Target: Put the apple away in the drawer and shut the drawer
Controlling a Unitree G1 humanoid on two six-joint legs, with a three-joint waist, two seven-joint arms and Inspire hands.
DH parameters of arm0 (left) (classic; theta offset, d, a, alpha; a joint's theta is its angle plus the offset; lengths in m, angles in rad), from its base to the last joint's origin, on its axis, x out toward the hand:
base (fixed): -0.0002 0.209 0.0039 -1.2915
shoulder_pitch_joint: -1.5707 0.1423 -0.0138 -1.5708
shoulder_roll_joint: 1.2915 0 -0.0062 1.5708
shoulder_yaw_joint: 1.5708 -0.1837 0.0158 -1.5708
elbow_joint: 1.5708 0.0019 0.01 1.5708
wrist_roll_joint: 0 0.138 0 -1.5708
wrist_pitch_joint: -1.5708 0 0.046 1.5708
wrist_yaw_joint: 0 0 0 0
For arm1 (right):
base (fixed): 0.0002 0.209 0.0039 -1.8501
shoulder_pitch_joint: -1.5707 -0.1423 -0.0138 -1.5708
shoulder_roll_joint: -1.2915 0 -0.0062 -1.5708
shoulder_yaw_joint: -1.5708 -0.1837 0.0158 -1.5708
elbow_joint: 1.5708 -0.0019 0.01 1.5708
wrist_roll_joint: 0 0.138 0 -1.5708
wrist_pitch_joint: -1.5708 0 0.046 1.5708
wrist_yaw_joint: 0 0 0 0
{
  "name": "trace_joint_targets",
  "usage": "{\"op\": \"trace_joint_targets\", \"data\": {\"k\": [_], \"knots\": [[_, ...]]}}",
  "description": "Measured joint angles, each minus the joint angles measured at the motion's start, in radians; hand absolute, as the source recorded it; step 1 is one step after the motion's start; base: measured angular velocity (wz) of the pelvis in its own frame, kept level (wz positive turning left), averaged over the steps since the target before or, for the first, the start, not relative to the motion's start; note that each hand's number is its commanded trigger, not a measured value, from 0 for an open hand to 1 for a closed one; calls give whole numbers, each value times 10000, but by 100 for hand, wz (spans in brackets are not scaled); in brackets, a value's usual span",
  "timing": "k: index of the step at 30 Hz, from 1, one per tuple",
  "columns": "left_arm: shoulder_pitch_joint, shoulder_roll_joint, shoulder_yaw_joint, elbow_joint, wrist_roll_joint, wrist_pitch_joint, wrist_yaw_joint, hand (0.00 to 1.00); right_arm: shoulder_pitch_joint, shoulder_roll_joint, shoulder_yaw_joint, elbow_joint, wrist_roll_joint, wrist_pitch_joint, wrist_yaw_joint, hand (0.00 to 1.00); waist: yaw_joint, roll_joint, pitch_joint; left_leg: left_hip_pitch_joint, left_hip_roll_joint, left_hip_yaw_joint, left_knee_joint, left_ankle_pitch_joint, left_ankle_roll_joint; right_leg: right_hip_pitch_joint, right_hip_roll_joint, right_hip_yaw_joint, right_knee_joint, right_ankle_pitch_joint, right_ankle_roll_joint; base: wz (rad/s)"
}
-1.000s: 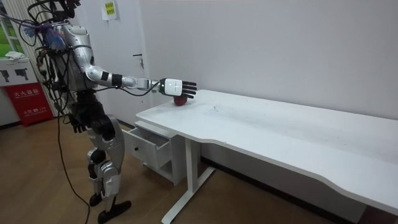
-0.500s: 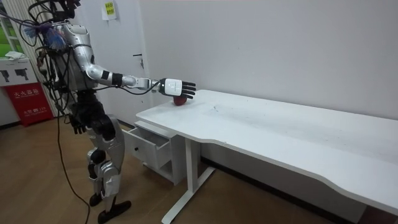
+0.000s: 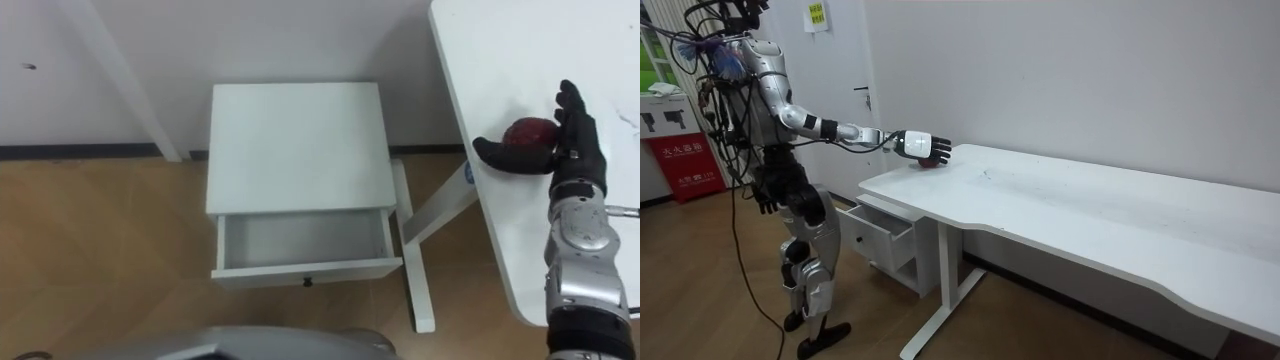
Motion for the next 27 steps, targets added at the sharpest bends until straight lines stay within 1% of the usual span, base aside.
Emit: {"op": "trace_joint_targets", "data": {"k": [6,7,8,9,12,17,18,20,27], "knots": [[3,3,55,0,107,1,-45,0,6,0,-10,123,-309,0,325,0,-16,-24,-11,-1,-10,-19,-5,0,0,24,2,3,-66,1,0,0],[3,3,62,1,107,1,-51,0,6,0,-10,187,-338,-1,341,41,-13,-29,-14,0,-12,-26,-4,0,0,30,1,3,-75,1,0,4],[9,3,78,1,106,1,-65,0,6,0,-10,304,-377,-43,356,69,-11,-39,-22,3,-17,-55,-5,0,0,49,1,1,-91,2,2,4],[23,3,88,4,106,2,-75,0,6,0,-10,317,-414,-49,396,100,-12,-51,-30,13,-17,-72,-3,0,0,83,3,-10,-117,4,3,5],[29,3,90,10,107,3,-98,0,6,-1,-41,363,-459,-49,429,100,-14,-83,-52,32,-18,-108,3,0,0,143,8,-42,-141,6,3,4],[40,3,90,29,103,3,-122,0,3,-17,-473,429,-838,-50,351,100,-24,-73,-48,38,-15,-190,17,0,0,172,10,-114,-136,14,-1,4],[50,2,88,29,100,3,-123,0,1,-22,-508,515,-857,-122,337,100,-22,-67,-48,40,-12,-187,25,0,0,178,12,-127,-135,16,-3,3],[54,2,82,29,101,3,-128,0,-46,-45,-525,705,-842,-226,277,100,-15,-69,-50,39,-11,-199,27,0,0,185,12,-172,-130,17,-4,4],[83,2,81,29,102,3,-310,0,-82,-93,-510,954,-835,-232,301,100,-4,-78,-45,12,-11,-213,27,-2,0,206,10,-185,-122,17,-5,1]]}}
